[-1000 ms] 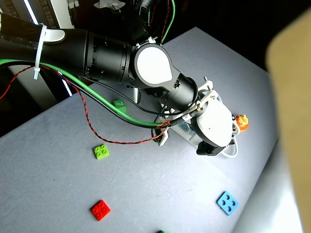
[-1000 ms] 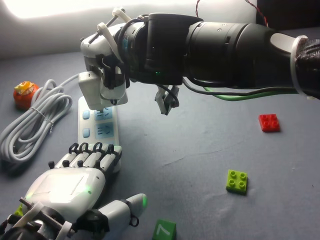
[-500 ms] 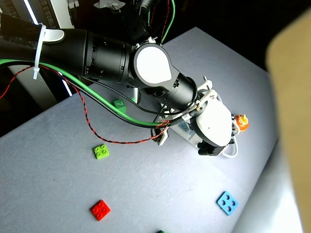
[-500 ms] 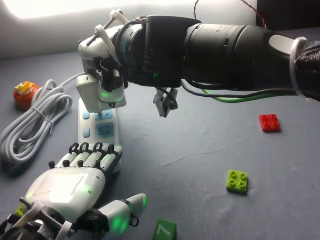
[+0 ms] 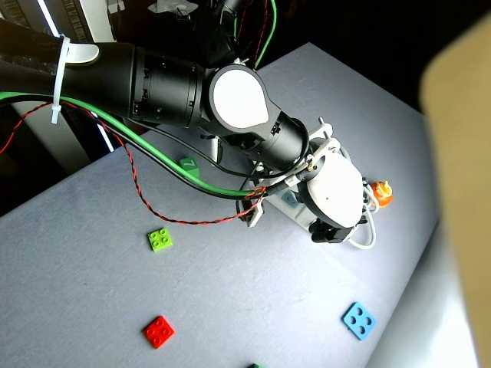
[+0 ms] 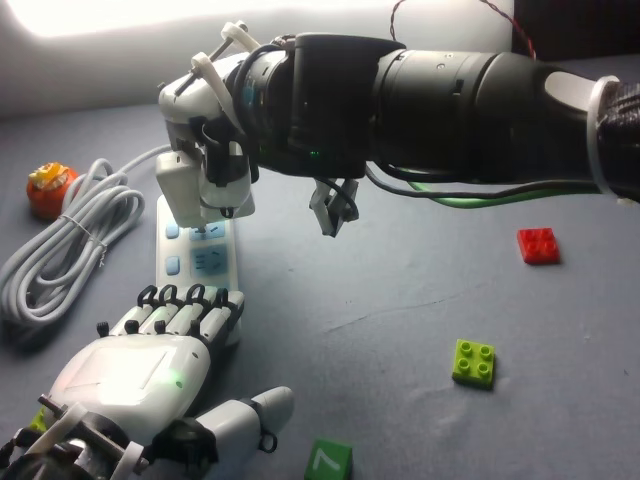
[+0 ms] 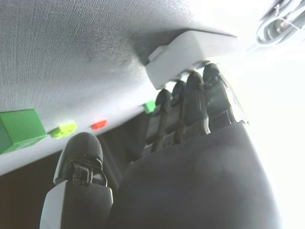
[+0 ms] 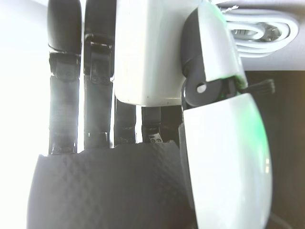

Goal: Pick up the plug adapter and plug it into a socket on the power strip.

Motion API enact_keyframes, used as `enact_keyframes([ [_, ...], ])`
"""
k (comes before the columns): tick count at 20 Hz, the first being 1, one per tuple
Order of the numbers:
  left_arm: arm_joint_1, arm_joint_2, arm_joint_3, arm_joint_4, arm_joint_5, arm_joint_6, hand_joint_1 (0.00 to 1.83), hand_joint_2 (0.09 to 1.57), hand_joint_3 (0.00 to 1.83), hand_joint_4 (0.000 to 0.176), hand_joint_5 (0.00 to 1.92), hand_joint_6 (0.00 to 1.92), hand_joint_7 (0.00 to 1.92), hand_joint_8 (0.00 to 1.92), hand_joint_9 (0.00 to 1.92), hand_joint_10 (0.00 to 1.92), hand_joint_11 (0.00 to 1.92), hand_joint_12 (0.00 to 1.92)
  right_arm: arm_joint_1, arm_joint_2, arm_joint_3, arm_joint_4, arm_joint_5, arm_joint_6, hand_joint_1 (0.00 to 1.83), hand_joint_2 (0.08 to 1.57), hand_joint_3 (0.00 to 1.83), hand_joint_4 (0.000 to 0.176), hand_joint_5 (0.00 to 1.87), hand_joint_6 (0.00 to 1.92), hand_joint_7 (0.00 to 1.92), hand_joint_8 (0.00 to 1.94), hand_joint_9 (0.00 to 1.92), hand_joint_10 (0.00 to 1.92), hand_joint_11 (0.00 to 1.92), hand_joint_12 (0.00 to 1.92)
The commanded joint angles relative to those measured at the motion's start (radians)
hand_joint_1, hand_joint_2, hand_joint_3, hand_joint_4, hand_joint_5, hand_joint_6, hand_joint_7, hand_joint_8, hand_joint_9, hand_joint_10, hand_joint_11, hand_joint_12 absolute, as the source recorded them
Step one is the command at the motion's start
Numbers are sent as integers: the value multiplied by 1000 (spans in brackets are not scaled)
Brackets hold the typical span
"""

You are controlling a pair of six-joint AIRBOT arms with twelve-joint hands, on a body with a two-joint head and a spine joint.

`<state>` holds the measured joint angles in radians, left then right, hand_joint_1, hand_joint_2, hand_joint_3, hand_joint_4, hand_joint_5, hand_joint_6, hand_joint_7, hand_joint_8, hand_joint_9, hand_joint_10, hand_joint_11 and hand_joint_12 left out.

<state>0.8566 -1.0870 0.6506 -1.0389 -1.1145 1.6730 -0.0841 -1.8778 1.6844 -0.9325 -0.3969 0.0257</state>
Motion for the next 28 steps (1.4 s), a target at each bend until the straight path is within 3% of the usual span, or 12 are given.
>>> enact_keyframes([
  [1, 1, 1, 4, 31, -32, -11, 13, 1283, 0, 0, 92, 11, 42, 9, 24, 6, 5, 8, 1, 4, -5, -26, 45, 2, 1221, 1131, 1, 0, 857, 1151, 1058, 900, 1275, 68, 934, 927],
  [14, 1, 2, 6, 31, -32, -11, 26, 1282, 1, 0, 86, 1, 44, 4, 15, 4, 7, 4, 8, 8, -7, -40, 66, 4, 1226, 1106, 0, 6, 941, 1074, 1081, 810, 1265, 13, 889, 926],
  [20, 1, 3, 3, 31, -32, -11, 38, 1280, 0, 0, 96, 4, 53, 4, 32, 6, 27, 18, 16, 11, -7, -40, 74, 7, 1232, 1097, 0, 0, 942, 1060, 1120, 755, 1276, 11, 900, 903],
  [23, 1, 4, 2, 31, -32, -11, 90, 1271, 0, 0, 104, 4, 55, 2, 29, 1, 9, 15, 17, 11, -7, -40, 73, 7, 1232, 1098, 1, 0, 937, 1067, 1116, 762, 1284, 11, 902, 903],
  [28, 0, 5, 2, 31, -32, -11, 14, 1287, 3, 0, 85, 6, 40, 7, 18, 5, 12, 25, 20, 11, -6, -40, 74, 10, 1223, 1117, 3, 0, 896, 1134, 1072, 833, 1258, 4, 875, 916],
])
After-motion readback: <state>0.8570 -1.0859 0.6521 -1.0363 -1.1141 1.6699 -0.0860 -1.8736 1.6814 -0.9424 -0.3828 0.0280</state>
